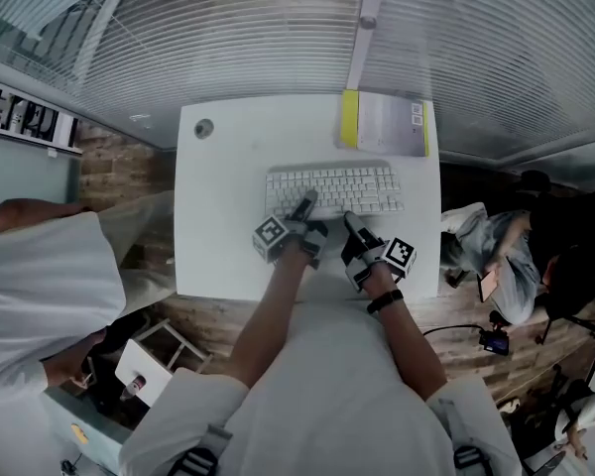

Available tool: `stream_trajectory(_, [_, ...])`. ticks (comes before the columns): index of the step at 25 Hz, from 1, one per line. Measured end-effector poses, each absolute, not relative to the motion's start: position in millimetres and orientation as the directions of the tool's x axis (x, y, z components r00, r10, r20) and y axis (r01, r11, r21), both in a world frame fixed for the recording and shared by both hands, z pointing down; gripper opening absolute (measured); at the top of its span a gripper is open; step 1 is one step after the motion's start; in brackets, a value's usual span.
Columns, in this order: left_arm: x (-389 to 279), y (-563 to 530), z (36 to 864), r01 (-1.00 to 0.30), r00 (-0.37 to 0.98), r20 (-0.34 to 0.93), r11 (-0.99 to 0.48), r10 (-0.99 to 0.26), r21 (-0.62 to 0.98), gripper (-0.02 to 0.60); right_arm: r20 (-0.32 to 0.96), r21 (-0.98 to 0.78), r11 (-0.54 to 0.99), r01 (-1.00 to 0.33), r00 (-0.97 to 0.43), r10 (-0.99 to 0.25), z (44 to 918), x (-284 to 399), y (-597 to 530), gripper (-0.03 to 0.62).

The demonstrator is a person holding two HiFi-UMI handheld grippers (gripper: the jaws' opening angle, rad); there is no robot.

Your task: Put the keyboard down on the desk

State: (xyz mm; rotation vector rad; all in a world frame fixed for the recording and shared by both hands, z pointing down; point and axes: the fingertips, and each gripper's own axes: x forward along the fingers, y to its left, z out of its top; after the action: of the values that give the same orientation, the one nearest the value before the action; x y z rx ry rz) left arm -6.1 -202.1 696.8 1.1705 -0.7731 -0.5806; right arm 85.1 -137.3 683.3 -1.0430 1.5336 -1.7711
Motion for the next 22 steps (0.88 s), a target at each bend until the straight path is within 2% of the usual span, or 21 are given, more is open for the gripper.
stream_trajectory(3, [-12.3, -200.5, 698.6, 0.003, 0.608, 0.240, 0.304, -0.757, 0.953, 0.140, 0.194, -0.977, -0.210, -0.033, -0.545, -0.816, 678.6, 61.2, -141.4, 0.264])
stream_trajectory(5, [-10.4, -201.6, 700.9, 0.008, 0.605, 0.243, 0.310, -0.759, 0.951, 0.140, 0.220, -0.972, -0.228, -0.056, -0.559, -0.800, 680.7, 54.0, -141.1, 0.244])
stream_trajectory(9, [-6.7, -203.8, 704.8, 0.012, 0.605, 0.246, 0.317, -0.757, 0.948, 0.140, 0.250, -0.964, -0.261, -0.056, -0.530, -0.810, 690.0, 59.1, -139.4, 0.184])
stream_trajectory(13, [-8.5, -200.4, 704.0, 0.010, 0.608, 0.247, 0.318, -0.755, 0.948, 0.140, 0.228, -0.970, -0.241, -0.041, -0.501, -0.835, 685.4, 65.5, -142.8, 0.167])
stream_trajectory(15, [-8.1, -200.1, 704.1, 0.011, 0.608, 0.247, 0.319, -0.754, 0.948, 0.140, 0.218, -0.973, -0.227, -0.042, -0.489, -0.845, 685.1, 68.8, -145.7, 0.133])
stream_trajectory(22, [-4.2, -194.9, 707.2, -0.024, 0.654, 0.254, 0.317, -0.713, 0.948, 0.140, 0.234, -0.968, -0.250, -0.029, -0.469, -0.851, 694.6, 72.8, -143.9, 0.123])
